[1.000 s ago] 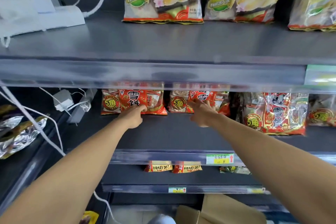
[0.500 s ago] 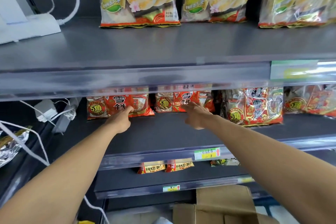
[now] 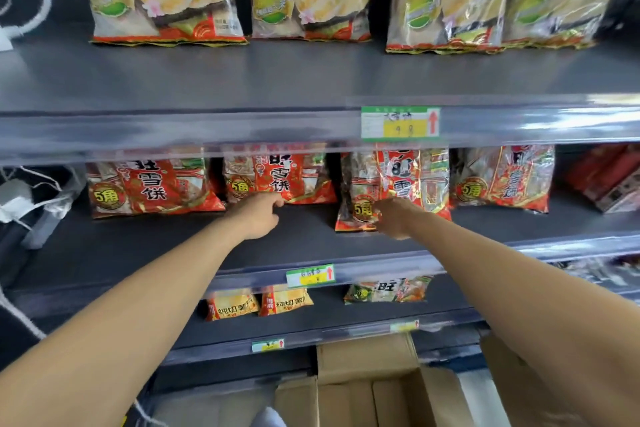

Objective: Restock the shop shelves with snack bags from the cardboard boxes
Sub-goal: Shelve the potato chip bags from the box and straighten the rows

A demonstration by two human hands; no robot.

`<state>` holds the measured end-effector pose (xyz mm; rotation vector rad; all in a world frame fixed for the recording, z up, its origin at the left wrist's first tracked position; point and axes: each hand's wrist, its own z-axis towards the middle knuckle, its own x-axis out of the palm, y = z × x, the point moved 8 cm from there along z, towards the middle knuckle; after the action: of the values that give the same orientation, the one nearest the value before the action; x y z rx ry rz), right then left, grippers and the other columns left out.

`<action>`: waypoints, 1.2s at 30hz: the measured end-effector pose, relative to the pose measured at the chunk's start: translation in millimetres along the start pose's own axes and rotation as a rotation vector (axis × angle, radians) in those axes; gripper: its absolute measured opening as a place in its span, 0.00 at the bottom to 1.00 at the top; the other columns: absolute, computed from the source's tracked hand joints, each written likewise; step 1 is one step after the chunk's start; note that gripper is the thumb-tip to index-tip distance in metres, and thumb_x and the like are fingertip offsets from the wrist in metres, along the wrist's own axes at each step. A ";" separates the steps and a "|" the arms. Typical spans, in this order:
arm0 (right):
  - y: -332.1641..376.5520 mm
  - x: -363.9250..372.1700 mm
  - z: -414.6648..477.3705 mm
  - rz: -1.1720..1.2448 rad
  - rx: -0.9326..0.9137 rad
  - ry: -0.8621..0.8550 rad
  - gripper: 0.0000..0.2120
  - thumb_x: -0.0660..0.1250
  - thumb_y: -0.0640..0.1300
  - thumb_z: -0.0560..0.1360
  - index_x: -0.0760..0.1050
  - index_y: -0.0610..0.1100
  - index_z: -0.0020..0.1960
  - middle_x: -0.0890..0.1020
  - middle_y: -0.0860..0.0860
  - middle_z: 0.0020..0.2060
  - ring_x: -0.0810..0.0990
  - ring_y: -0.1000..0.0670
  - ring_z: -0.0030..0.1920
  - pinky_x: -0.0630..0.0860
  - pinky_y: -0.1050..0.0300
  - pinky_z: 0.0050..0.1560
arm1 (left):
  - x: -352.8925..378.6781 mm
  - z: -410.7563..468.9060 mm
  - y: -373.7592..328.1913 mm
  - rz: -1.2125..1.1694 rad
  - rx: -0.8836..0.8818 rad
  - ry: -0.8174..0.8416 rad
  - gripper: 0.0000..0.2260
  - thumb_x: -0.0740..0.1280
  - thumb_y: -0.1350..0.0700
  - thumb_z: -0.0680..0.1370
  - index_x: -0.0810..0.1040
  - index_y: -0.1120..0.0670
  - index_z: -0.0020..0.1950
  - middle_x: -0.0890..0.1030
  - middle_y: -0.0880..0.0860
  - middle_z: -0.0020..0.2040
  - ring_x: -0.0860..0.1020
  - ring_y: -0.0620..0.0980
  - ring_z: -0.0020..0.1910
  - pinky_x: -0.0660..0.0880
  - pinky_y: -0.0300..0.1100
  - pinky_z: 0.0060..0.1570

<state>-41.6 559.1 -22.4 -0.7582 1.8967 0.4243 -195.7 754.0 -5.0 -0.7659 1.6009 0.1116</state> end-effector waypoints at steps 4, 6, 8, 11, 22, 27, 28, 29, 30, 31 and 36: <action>-9.3 8.2 8.1 -0.057 -0.038 0.040 0.22 0.55 0.38 0.81 0.61 0.40 0.74 0.69 0.42 0.70 0.73 0.42 0.66 0.74 0.52 0.62 | 15.3 0.8 -52.4 -0.015 0.062 0.054 0.15 0.61 0.58 0.80 0.72 0.52 0.67 0.75 0.55 0.63 0.75 0.55 0.58 0.69 0.40 0.48; -10.9 14.2 14.5 -0.094 -0.047 0.075 0.20 0.55 0.38 0.81 0.64 0.38 0.73 0.70 0.42 0.69 0.73 0.42 0.66 0.74 0.52 0.63 | 22.7 2.7 -70.1 -0.017 0.082 0.093 0.15 0.60 0.58 0.80 0.71 0.51 0.67 0.74 0.55 0.64 0.75 0.55 0.58 0.68 0.41 0.47; -16.5 21.6 28.9 -0.097 -0.044 0.090 0.22 0.57 0.36 0.79 0.63 0.39 0.73 0.69 0.41 0.69 0.71 0.39 0.68 0.71 0.46 0.66 | 28.9 4.6 -83.2 -0.016 0.095 0.123 0.16 0.60 0.58 0.80 0.71 0.50 0.68 0.74 0.55 0.63 0.74 0.54 0.55 0.69 0.41 0.47; -22.2 24.8 47.0 -0.176 -0.031 0.096 0.30 0.55 0.34 0.76 0.56 0.50 0.76 0.60 0.43 0.75 0.52 0.34 0.76 0.55 0.32 0.72 | 34.4 7.9 -94.8 -0.009 0.101 0.135 0.16 0.60 0.58 0.80 0.70 0.50 0.68 0.73 0.54 0.63 0.73 0.52 0.53 0.68 0.41 0.47; -39.2 -1.1 71.6 -0.027 0.008 -0.043 0.22 0.59 0.41 0.78 0.68 0.57 0.70 0.70 0.48 0.70 0.61 0.39 0.73 0.47 0.33 0.73 | 39.9 20.6 -99.7 0.023 0.100 0.199 0.16 0.61 0.57 0.80 0.70 0.50 0.69 0.73 0.54 0.63 0.72 0.51 0.52 0.70 0.42 0.48; -56.4 -5.9 52.4 0.080 0.011 -0.072 0.19 0.58 0.40 0.80 0.70 0.52 0.69 0.73 0.46 0.68 0.71 0.43 0.68 0.64 0.44 0.71 | 45.4 28.9 -121.7 0.047 0.200 0.245 0.17 0.60 0.59 0.80 0.70 0.51 0.69 0.73 0.55 0.65 0.73 0.53 0.56 0.67 0.40 0.47; -64.3 -5.9 48.9 0.082 0.033 -0.076 0.19 0.58 0.41 0.80 0.70 0.52 0.69 0.72 0.46 0.69 0.71 0.42 0.68 0.66 0.45 0.69 | 47.2 30.3 -128.6 0.054 0.225 0.257 0.17 0.60 0.59 0.80 0.70 0.52 0.69 0.72 0.55 0.65 0.73 0.54 0.57 0.67 0.40 0.47; -73.8 -4.7 44.8 0.088 0.066 -0.067 0.19 0.58 0.42 0.80 0.70 0.53 0.69 0.71 0.47 0.69 0.71 0.42 0.68 0.68 0.45 0.68 | 49.9 31.5 -135.7 0.057 0.246 0.271 0.17 0.60 0.59 0.80 0.70 0.52 0.69 0.72 0.55 0.65 0.73 0.54 0.57 0.67 0.40 0.48; -85.2 -3.2 41.0 0.086 0.103 -0.063 0.19 0.57 0.43 0.80 0.69 0.53 0.70 0.71 0.47 0.70 0.71 0.42 0.68 0.69 0.46 0.66 | 53.3 32.8 -143.7 0.056 0.265 0.288 0.17 0.60 0.60 0.80 0.69 0.52 0.69 0.72 0.55 0.66 0.73 0.54 0.58 0.68 0.41 0.49; -98.9 -0.3 37.0 0.090 0.147 -0.051 0.19 0.57 0.43 0.80 0.68 0.52 0.70 0.70 0.47 0.70 0.70 0.42 0.68 0.70 0.46 0.65 | 57.1 34.4 -152.1 0.052 0.279 0.304 0.17 0.60 0.60 0.80 0.69 0.52 0.70 0.71 0.55 0.66 0.73 0.54 0.59 0.69 0.41 0.50; -176.4 6.7 12.6 0.196 0.310 -0.040 0.22 0.56 0.40 0.78 0.65 0.48 0.72 0.68 0.43 0.71 0.67 0.40 0.70 0.68 0.45 0.68 | 74.0 49.3 -204.9 -0.012 0.296 0.272 0.19 0.61 0.61 0.80 0.68 0.53 0.71 0.72 0.57 0.66 0.73 0.56 0.61 0.68 0.40 0.52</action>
<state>83.2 433.7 -26.8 -0.3588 1.9470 0.2537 -44.2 590.0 -10.1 -0.5766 1.8181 -0.2438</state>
